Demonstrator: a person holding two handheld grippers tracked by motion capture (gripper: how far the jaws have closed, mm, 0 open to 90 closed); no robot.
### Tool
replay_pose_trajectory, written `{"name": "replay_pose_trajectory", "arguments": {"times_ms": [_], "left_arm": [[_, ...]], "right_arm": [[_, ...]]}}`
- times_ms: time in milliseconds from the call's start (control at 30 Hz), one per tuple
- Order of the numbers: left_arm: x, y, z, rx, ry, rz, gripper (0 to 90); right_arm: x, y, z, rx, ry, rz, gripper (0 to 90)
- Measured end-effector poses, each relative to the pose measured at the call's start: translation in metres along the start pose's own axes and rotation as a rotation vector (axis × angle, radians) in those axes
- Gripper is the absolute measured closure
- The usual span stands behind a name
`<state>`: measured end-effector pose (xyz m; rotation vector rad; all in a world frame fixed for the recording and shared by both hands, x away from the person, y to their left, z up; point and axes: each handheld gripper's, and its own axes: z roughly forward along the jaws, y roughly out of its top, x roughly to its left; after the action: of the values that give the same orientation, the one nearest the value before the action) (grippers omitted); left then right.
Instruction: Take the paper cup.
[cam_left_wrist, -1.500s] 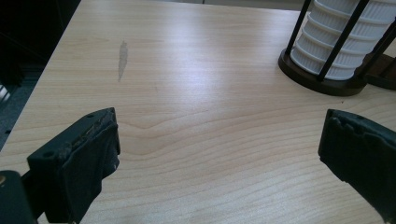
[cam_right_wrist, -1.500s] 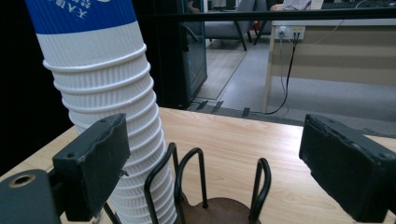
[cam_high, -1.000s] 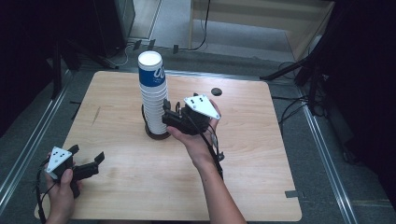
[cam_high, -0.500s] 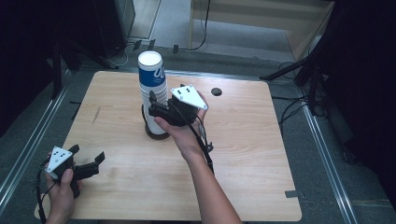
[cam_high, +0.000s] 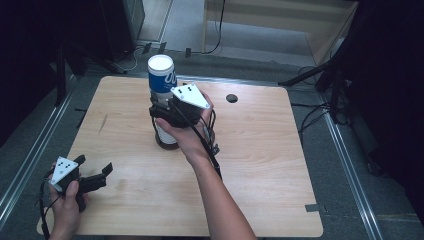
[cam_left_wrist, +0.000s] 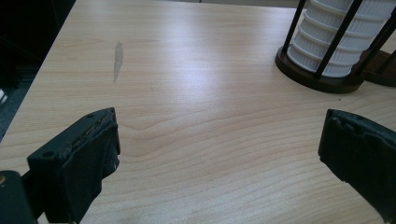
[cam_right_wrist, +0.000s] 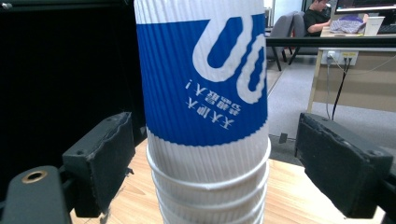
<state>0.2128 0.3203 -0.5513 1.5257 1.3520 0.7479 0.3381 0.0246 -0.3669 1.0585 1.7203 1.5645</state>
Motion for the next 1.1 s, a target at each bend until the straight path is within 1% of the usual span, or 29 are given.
{"name": "replay_pose_trajectory", "arguments": {"times_ms": [267,367,433,667,800,833,967,1100], "left_arm": [[0.000,0.000,0.000,0.002,-0.002,0.002,0.0],[0.000,0.000,0.000,0.002,-0.003,0.001,0.0],[0.000,0.000,0.000,0.001,-0.004,0.000,0.0],[0.000,0.001,0.000,0.002,-0.007,-0.002,0.0],[0.001,0.001,0.000,0.004,-0.007,-0.001,0.0],[0.001,0.001,0.000,0.004,-0.007,0.000,0.0],[0.001,0.001,0.000,0.004,-0.008,0.000,0.0],[0.001,0.001,0.000,0.004,-0.009,-0.004,0.0]], "right_arm": [[0.005,0.002,0.015,0.017,-0.018,-0.001,12.4],[0.006,0.004,0.019,0.016,-0.018,0.000,12.5],[0.007,0.004,0.021,0.015,-0.015,0.013,12.7],[0.009,0.006,0.029,0.027,-0.042,0.012,13.7],[0.009,0.006,0.032,0.034,-0.052,0.020,15.7],[0.009,0.006,0.033,0.031,-0.053,0.018,17.1],[0.010,0.005,0.033,0.022,-0.059,0.025,17.8],[0.011,0.006,0.034,0.022,-0.063,0.015,18.2]]}}
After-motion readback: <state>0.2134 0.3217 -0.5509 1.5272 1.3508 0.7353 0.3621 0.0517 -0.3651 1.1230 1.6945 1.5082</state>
